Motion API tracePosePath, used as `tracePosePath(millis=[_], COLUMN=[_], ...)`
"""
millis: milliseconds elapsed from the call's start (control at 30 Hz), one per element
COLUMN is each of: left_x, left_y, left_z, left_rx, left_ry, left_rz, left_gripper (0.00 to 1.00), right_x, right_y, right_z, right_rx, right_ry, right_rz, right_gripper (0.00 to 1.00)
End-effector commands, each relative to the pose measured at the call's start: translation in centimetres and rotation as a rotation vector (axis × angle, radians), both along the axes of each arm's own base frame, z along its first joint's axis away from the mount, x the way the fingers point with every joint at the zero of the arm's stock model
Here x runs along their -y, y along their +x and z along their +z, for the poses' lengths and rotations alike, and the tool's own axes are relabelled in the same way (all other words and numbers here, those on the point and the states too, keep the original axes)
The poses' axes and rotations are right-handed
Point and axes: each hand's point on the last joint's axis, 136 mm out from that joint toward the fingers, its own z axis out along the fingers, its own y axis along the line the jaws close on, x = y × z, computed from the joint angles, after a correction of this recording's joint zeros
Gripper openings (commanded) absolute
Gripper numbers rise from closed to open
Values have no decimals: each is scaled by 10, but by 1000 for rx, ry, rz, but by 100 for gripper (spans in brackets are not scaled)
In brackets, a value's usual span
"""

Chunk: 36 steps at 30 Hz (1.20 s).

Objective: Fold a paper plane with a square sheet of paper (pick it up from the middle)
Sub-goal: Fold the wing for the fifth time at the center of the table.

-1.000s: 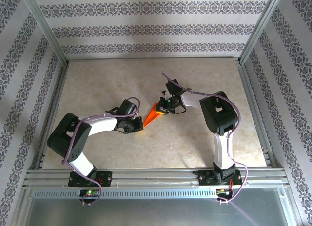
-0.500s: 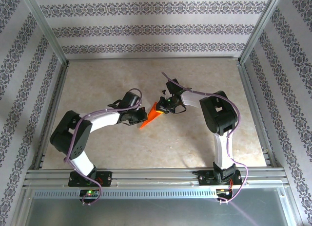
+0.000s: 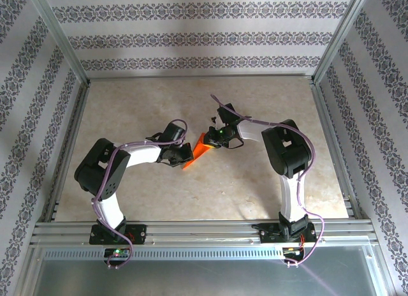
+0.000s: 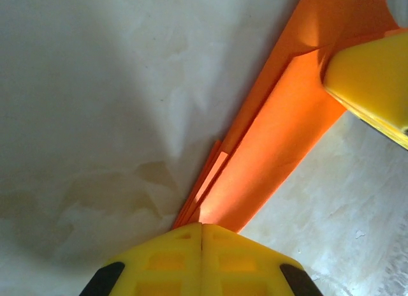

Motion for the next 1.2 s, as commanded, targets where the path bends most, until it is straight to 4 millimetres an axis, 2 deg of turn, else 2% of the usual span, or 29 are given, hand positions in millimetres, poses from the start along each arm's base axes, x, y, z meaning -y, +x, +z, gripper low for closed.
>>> tracePosePath(millis=[0,167,367,467,667,800,900,967,1033,1167], left_x=[-23,-25,-25,-27,-31,-32,-31,-28,-20,2], left_y=[-22,-22,-23,-26,-32,-34,-32,-28,-22,-4], left_z=[-30,-30,-32,-34,-37,-38,-37,-33,-24,16], left_rx=[-111,-115,-126,-134,-146,-148,-143,-135,-113,-31], left_ry=[92,109,109,117,126,130,125,114,81,-32], left_rz=[36,32,33,39,41,40,38,33,18,-10], left_gripper=[0,0,0,0,0,0,0,0,0,3], right_x=[-13,-26,-23,-10,45,80,97,98,97,95], right_y=[-2,-21,-28,-23,8,27,35,37,39,37], right_z=[31,15,-6,-14,-22,-19,-21,-16,-3,34], right_rx=[102,59,10,-5,-20,-6,-5,-1,29,108], right_ry=[55,44,24,15,-16,-72,-141,-128,-119,-105], right_rz=[66,101,101,69,-95,-187,-212,-218,-218,-224], right_gripper=[13,13,13,12,12,12,12,12,12,15])
